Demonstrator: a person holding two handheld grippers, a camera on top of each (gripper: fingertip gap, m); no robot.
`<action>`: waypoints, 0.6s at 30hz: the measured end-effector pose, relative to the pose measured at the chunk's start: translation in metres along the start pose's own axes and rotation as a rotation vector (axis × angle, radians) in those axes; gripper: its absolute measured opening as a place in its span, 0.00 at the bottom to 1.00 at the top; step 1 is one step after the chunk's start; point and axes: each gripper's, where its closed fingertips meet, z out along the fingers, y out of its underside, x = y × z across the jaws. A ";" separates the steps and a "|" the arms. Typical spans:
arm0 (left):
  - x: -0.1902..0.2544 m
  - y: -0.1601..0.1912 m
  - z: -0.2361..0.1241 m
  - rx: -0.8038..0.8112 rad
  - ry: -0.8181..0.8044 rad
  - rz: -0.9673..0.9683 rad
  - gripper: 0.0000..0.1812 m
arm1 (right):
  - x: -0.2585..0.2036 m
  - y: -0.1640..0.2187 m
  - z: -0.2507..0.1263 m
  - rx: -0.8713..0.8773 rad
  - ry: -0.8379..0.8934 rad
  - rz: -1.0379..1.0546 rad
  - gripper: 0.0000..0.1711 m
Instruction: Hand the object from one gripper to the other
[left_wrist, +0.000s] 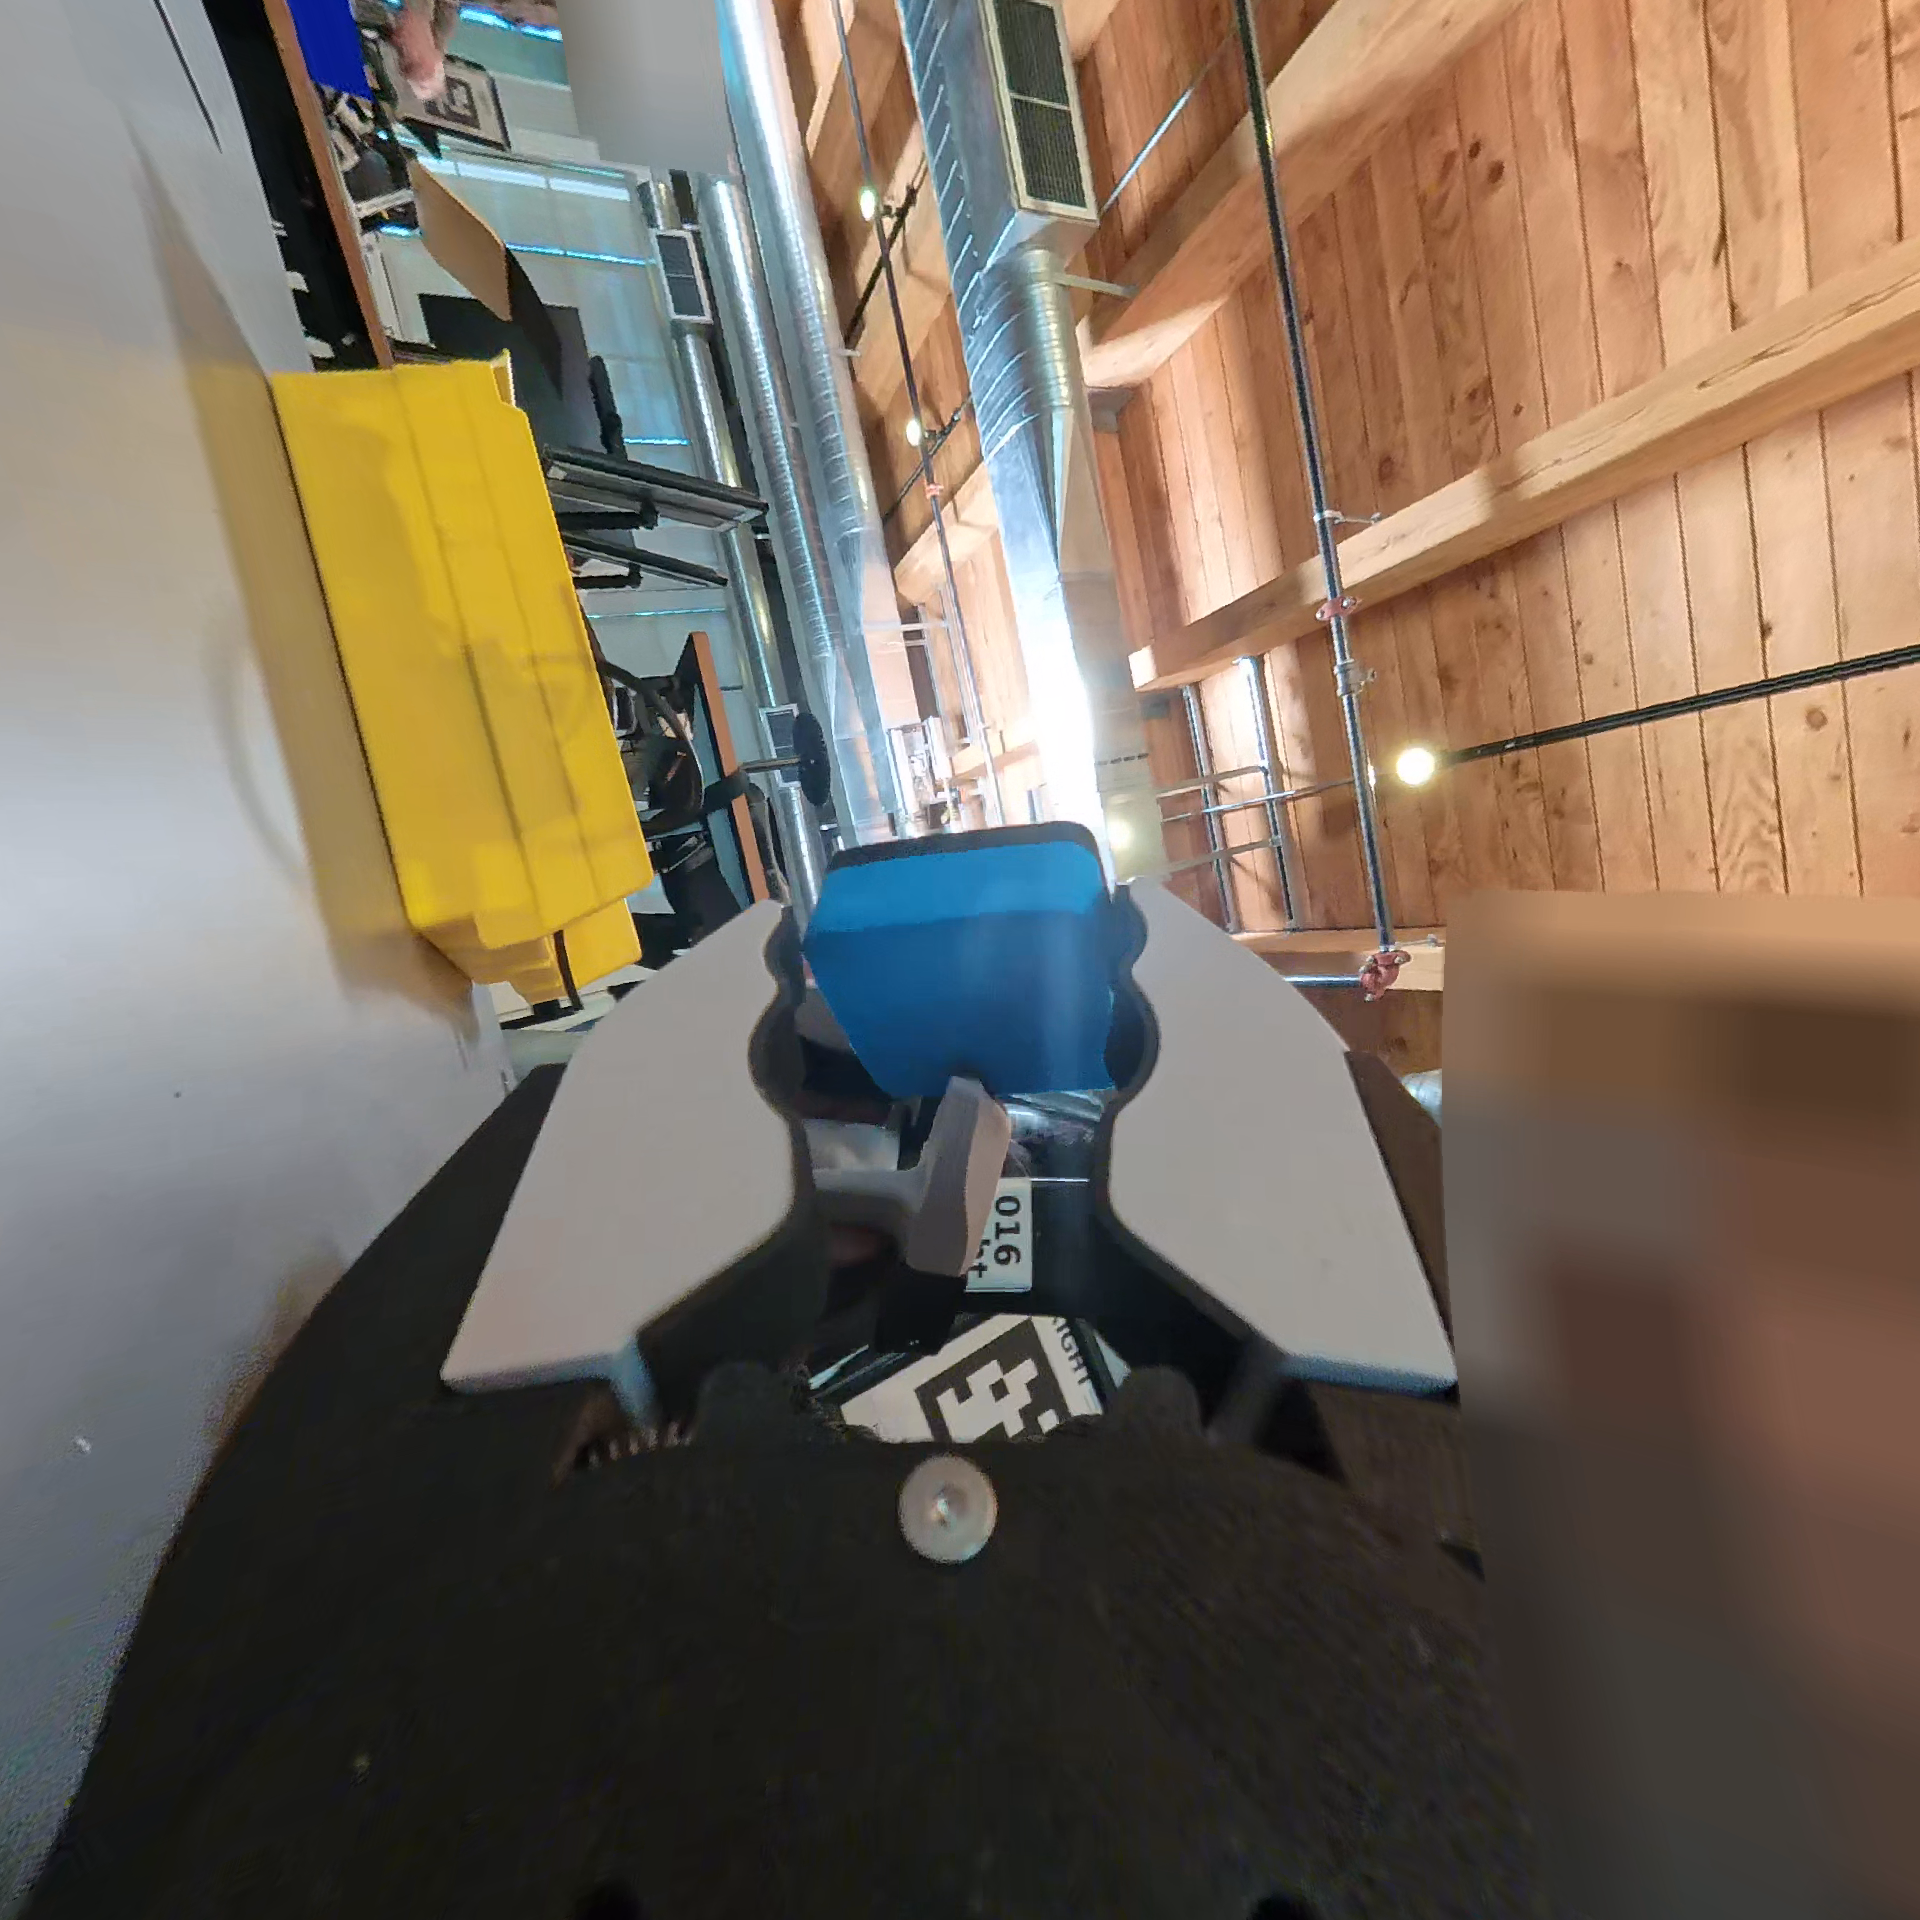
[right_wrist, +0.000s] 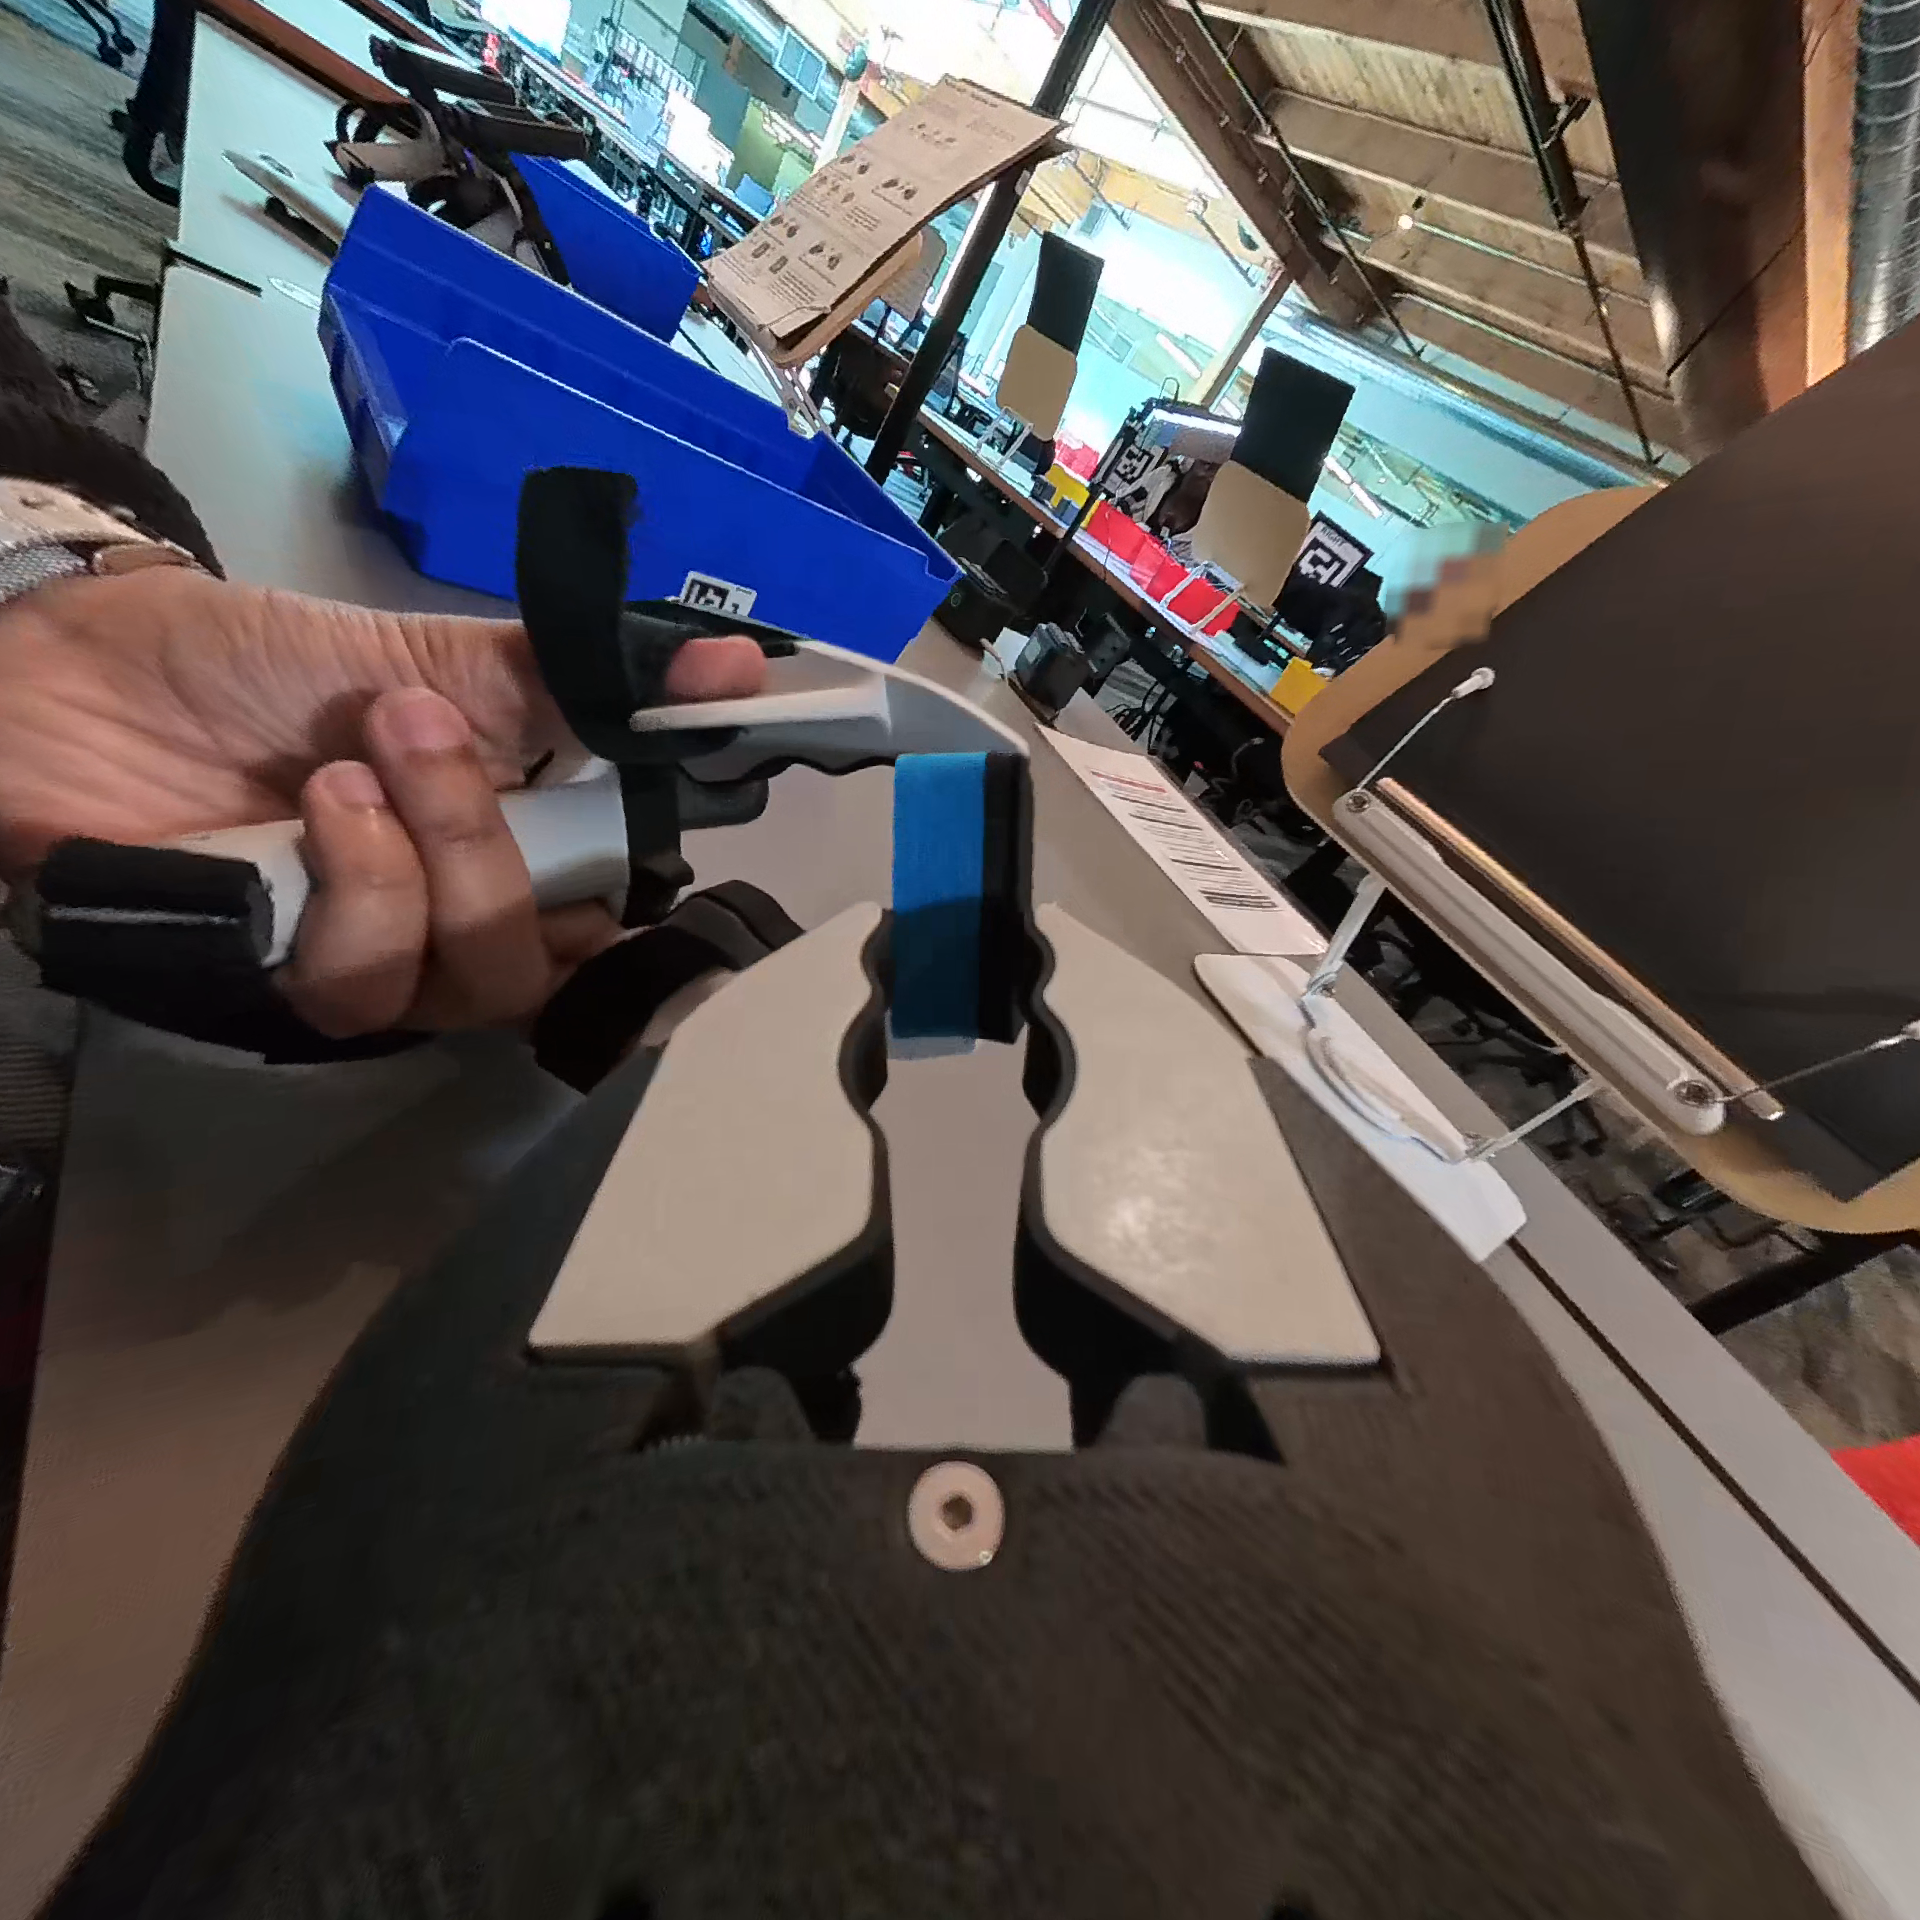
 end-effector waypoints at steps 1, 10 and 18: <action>-0.001 -0.001 0.000 -0.004 -0.010 0.016 0.33 | 0.000 0.000 0.000 0.002 -0.002 0.011 0.13; 0.004 -0.006 0.004 -0.063 -0.071 0.316 0.58 | 0.026 0.004 -0.015 0.075 -0.076 0.438 0.13; 0.000 0.020 0.010 -0.312 -0.146 0.740 0.55 | 0.032 0.008 -0.021 0.192 -0.336 1.107 0.13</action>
